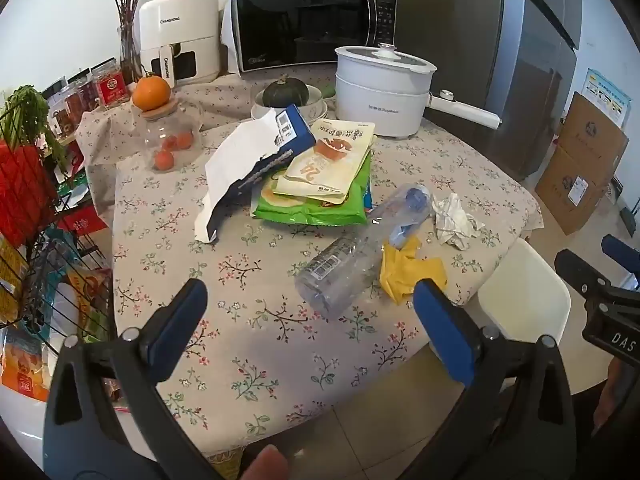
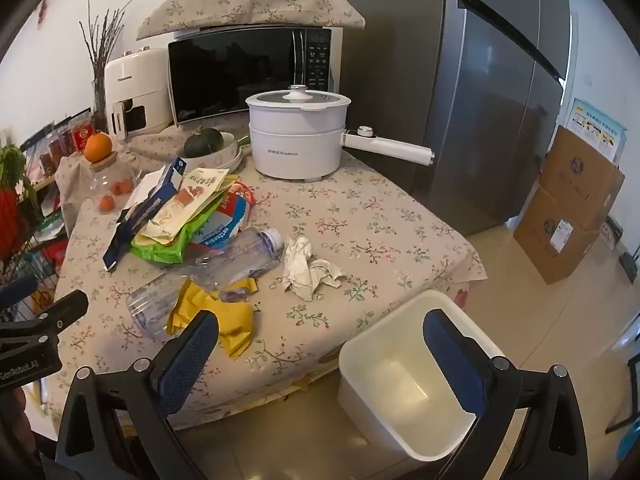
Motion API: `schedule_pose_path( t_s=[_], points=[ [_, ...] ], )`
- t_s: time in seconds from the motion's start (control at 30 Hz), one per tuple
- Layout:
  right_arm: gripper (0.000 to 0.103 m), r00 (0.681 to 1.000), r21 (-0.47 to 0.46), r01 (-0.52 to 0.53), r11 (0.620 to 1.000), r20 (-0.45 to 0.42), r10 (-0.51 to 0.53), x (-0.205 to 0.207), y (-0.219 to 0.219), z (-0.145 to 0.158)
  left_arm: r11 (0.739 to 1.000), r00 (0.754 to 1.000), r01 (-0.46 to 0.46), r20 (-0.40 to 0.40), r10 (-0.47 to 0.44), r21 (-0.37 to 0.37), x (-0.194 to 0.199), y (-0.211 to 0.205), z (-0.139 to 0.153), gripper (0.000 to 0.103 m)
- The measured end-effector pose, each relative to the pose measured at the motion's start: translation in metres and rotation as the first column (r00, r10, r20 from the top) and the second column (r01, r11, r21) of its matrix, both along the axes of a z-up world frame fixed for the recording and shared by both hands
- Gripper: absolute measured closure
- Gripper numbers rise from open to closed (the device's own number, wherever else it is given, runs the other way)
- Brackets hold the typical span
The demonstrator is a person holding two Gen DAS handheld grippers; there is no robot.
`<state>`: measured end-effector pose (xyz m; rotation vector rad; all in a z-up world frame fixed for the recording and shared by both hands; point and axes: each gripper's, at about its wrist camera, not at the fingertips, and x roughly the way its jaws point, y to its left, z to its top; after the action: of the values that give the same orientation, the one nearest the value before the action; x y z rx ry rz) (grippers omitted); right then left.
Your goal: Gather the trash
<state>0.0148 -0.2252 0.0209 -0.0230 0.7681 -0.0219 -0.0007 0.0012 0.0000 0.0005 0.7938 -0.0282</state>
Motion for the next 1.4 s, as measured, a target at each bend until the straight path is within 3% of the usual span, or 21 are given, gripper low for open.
schedule_pose_path(
  t_s=[0.23, 1.4],
  points=[
    [0.000, 1.000, -0.021, 0.006, 1.000, -0.007, -0.006, 0.0017, 0.0004, -0.0019, 1.000, 1.000, 0.017, -0.026, -0.018, -0.022, -0.0015, 0.0030, -0.0014, 0.001],
    [0.000, 1.000, 0.060, 0.002, 0.998, -0.004, -0.002, 0.0022, 0.0003, -0.0052, 0.999, 0.999, 0.012, -0.034, -0.013, -0.044, 0.0035, 0.0103, -0.0038, 0.001]
  ],
)
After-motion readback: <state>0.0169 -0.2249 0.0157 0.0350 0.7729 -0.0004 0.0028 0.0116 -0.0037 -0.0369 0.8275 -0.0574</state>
